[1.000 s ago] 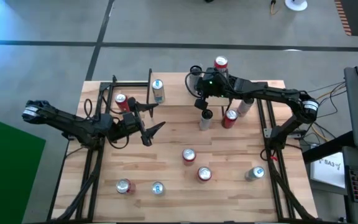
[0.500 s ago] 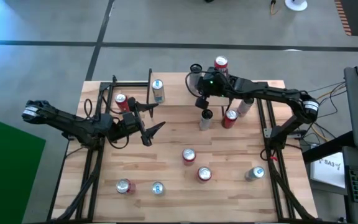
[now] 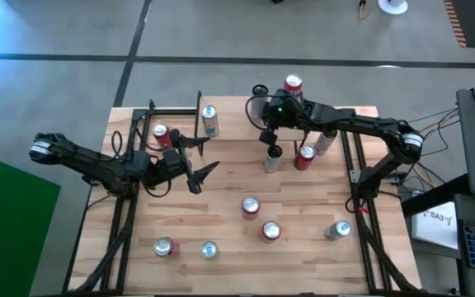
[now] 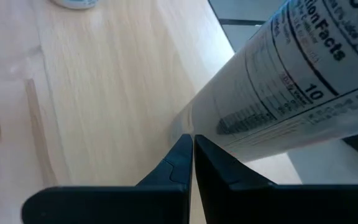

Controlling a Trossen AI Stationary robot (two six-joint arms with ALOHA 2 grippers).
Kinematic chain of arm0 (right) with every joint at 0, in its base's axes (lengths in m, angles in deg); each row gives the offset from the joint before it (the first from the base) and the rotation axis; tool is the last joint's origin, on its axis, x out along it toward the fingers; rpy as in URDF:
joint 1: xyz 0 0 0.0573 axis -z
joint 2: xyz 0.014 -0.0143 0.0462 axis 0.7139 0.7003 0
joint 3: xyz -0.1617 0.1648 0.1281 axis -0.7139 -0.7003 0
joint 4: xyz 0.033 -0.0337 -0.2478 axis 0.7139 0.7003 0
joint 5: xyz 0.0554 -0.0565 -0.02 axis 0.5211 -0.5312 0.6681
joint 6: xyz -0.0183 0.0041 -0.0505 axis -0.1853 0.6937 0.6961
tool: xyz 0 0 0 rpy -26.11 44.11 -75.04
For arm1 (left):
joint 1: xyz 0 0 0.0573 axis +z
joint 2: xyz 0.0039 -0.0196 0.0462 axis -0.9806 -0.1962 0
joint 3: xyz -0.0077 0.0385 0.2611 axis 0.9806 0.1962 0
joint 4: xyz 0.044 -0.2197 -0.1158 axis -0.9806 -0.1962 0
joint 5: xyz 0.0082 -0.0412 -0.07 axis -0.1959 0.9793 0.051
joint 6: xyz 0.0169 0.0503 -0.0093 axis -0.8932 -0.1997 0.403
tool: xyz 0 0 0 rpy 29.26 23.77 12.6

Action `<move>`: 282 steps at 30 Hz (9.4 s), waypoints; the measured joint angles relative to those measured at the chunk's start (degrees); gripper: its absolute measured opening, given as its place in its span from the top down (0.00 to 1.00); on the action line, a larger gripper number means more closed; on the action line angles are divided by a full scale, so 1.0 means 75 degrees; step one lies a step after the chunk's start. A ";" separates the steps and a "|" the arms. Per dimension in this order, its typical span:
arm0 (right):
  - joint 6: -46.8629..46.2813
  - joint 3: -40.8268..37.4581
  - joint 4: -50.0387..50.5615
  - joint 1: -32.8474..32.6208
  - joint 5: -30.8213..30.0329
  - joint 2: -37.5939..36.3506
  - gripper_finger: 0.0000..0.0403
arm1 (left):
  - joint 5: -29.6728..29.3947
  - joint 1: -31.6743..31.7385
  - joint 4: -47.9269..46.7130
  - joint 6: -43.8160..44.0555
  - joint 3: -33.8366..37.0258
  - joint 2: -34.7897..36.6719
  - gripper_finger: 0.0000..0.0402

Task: Place canned beverage on shelf
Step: Put the left white pink soda can on the shelf, then put the bottom left red black soda can on the shelf

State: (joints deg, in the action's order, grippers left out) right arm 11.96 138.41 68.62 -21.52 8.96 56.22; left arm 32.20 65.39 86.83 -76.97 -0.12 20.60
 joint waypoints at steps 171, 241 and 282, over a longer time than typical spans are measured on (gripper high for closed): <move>0.0486 0.0000 -0.1185 -0.0042 -0.0382 0.0012 0.98 | -0.0010 -0.0001 -0.0041 0.0371 0.0000 0.0000 0.16; -0.5142 -0.0623 0.4269 -0.6657 -0.0380 -0.2610 0.98 | 0.3268 -0.4680 -1.6670 0.9981 -0.7876 -0.5094 0.16; -0.5246 -0.0731 0.3900 -0.7085 -0.0862 -0.2610 0.98 | 0.3236 -0.5277 -1.5894 1.1162 -0.7390 -0.5359 0.10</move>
State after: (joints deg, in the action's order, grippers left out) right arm -27.39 132.92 97.88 -74.65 2.50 36.64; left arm 56.47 25.82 -32.37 6.75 -55.55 -19.59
